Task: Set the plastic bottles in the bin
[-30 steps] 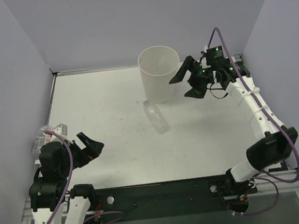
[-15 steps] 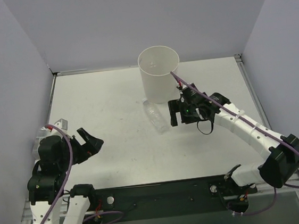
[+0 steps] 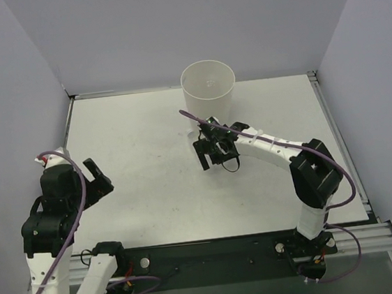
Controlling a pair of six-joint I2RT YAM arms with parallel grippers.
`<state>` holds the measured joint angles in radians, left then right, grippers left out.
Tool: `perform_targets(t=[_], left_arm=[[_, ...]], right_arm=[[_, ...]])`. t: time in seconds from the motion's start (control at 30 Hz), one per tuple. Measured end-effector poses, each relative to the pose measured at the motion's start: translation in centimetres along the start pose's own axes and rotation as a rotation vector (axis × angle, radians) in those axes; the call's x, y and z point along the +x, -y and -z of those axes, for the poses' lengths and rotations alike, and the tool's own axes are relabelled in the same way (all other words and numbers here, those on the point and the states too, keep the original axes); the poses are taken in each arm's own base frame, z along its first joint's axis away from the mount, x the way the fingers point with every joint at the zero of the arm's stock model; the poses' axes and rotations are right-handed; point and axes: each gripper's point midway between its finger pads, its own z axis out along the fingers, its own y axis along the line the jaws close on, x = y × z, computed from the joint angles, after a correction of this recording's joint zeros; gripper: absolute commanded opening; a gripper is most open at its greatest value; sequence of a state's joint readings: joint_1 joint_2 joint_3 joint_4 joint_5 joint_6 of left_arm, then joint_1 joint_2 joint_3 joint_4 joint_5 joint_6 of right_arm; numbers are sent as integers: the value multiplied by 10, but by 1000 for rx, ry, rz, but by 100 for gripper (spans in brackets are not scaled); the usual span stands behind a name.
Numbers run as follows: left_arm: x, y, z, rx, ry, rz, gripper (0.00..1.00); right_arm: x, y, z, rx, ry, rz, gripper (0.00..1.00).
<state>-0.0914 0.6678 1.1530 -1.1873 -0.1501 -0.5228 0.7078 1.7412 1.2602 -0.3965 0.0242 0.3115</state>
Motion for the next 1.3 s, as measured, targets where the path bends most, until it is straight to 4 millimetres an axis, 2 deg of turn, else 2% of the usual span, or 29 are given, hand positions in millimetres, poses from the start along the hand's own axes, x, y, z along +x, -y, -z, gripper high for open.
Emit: perform_targets(t=[0.1,0.27,0.4,0.57,0.63,0.7,0.9,1.0,1.07,1.13,1.23,1.3], left_arm=[[-8,-10,0,-77,12,-9,97],[-4,-17,-4,-128,-12,6,97],[-5,-24,-7,-173,-9,11,97],[-5,-28,-25,-251,-65,-5,97],[-4,-26,-32,-257,-89,-2,97],[-4,-20,-40,-245,-98,10,98],[0,-14,-46,-199,-88,37,97],[0,-12,-46,-184,-81,41,97],[0,-10,-46,-167,-80,44,98],[0,-7,-46,-151,-77,47,97],[5,-6,-48,-133,-80,51,97],[9,-5,-48,-124,-87,54,98]], right_arm=[[-6,-2,-15,14,-10,11,80],[-4,-3,-33,24,-37,36,75],[1,-4,-40,16,-62,62,56],[1,-11,-33,-30,-68,66,44],[-2,-16,-16,-66,-55,54,43],[-6,-22,11,-122,-34,40,41],[-21,-43,130,-348,119,-25,36],[-23,-46,171,-409,155,-42,36],[-25,-48,185,-432,161,-50,36],[-26,-48,190,-444,156,-62,36],[-19,-46,186,-439,119,-77,35],[-11,-45,175,-426,86,-80,36]])
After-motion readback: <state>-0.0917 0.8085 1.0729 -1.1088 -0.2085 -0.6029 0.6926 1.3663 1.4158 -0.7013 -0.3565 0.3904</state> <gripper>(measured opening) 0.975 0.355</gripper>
